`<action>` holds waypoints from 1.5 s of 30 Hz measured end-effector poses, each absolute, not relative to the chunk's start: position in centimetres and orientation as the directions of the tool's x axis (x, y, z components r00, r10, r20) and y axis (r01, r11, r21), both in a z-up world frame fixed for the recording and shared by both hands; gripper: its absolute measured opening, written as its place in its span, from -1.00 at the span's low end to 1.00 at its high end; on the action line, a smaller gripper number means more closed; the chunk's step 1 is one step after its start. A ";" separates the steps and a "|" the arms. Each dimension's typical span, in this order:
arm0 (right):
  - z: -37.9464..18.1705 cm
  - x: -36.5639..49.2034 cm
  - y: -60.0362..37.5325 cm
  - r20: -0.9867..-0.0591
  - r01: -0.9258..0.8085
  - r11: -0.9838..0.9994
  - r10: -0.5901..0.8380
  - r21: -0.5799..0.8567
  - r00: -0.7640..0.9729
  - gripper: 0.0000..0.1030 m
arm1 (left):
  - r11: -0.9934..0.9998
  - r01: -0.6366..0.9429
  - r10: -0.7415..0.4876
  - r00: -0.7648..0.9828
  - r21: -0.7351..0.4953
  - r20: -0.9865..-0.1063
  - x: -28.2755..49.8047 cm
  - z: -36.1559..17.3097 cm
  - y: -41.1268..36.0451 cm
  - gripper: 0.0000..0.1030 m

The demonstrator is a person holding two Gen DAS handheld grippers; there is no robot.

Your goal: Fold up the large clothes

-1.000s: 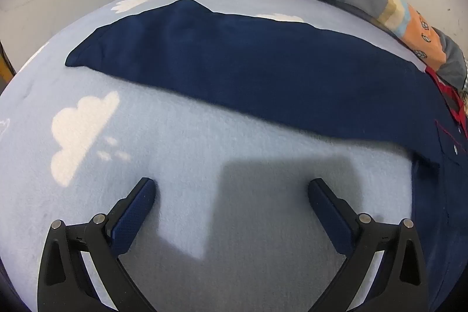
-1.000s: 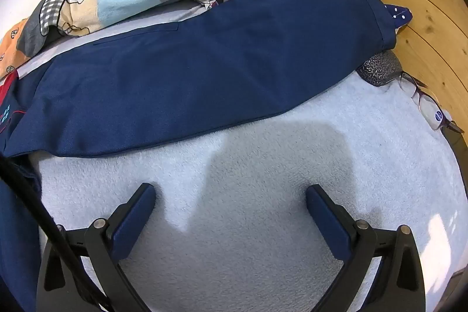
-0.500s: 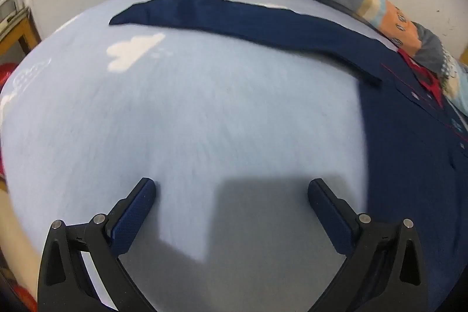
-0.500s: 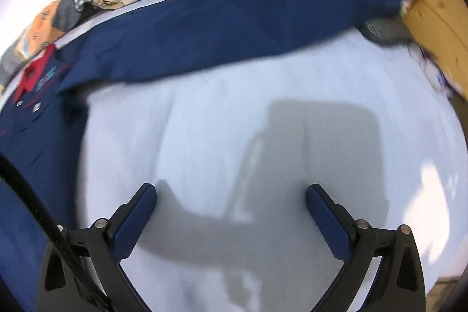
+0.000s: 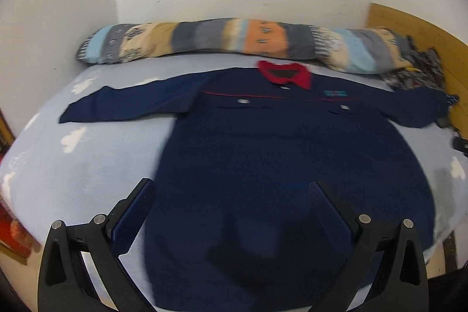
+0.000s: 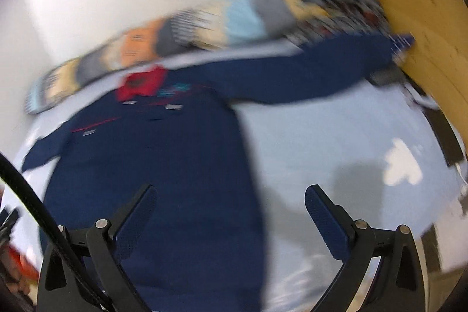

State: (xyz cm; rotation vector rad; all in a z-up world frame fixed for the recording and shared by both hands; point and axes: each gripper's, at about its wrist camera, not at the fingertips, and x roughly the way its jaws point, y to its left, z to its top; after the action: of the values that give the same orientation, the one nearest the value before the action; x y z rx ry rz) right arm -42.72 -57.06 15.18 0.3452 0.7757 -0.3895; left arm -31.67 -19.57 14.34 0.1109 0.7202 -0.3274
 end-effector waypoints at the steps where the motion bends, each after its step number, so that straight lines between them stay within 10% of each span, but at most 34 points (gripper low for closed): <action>1: 15.3 -42.6 -54.6 -0.713 0.416 0.895 -0.186 0.161 0.676 1.00 | 0.940 0.338 -0.275 0.697 -0.035 -0.662 -32.4 13.8 -20.3 1.00; 16: 14.0 -40.5 -43.6 -0.681 0.124 0.982 0.007 0.143 0.732 1.00 | 0.945 0.277 -0.314 0.632 -0.172 -0.708 -30.9 11.8 -18.9 1.00; 45: 13.6 -41.3 -44.2 -0.693 0.122 0.970 0.060 0.211 0.719 1.00 | 0.940 0.320 -0.197 0.794 0.119 -0.575 -33.9 13.6 -21.0 1.00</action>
State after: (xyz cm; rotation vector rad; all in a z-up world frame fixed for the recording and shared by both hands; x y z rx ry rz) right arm -41.26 -44.17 13.64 0.2498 0.7702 -0.0349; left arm -33.89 -21.01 13.59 0.2157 0.5918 -0.2802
